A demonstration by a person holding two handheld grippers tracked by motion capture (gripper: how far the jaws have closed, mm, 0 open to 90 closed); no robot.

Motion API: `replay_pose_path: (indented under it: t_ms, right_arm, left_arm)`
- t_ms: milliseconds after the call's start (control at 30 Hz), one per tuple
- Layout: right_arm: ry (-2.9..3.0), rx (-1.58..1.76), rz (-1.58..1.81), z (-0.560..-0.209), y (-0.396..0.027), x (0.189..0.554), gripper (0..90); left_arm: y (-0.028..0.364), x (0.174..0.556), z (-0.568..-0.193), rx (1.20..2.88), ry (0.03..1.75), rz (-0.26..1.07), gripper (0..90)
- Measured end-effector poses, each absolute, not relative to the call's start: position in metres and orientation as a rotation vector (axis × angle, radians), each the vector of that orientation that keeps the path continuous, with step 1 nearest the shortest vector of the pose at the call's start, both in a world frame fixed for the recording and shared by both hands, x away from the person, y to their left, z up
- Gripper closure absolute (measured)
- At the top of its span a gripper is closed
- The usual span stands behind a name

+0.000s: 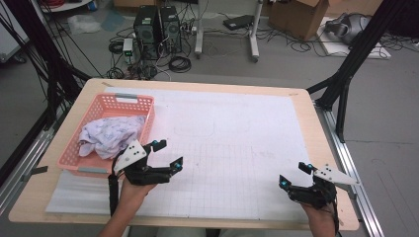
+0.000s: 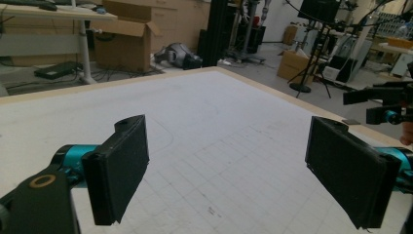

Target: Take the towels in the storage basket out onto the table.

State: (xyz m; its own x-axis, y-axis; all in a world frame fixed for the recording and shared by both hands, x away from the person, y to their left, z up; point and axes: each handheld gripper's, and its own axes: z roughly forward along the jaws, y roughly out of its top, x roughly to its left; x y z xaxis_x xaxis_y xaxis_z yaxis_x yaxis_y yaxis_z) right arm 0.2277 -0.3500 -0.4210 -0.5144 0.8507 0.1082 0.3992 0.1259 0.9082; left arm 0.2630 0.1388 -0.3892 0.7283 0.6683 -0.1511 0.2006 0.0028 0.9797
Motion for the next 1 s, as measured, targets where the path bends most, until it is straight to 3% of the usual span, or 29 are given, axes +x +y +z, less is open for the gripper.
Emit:
replay_pose_path:
  t_ms: [333, 600, 1000]
  right_arm:
    - [1.979, 1.201, 1.362, -0.421, -0.348, 0.229, 7.8]
    - [1.978, 1.216, 1.353, -0.423, -0.35, 0.231, 7.8]
    - [1.997, 1.206, 1.339, -0.423, -0.344, 0.231, 7.9]
  left_arm:
    - [0.182, 0.279, -0.354, 1.517, 0.794, 0.469, 16.2]
    - [0.244, 0.298, -0.33, 1.509, 0.918, 0.537, 15.9]
    - [0.284, 0.327, -0.347, 1.635, 1.105, 0.565, 15.4]
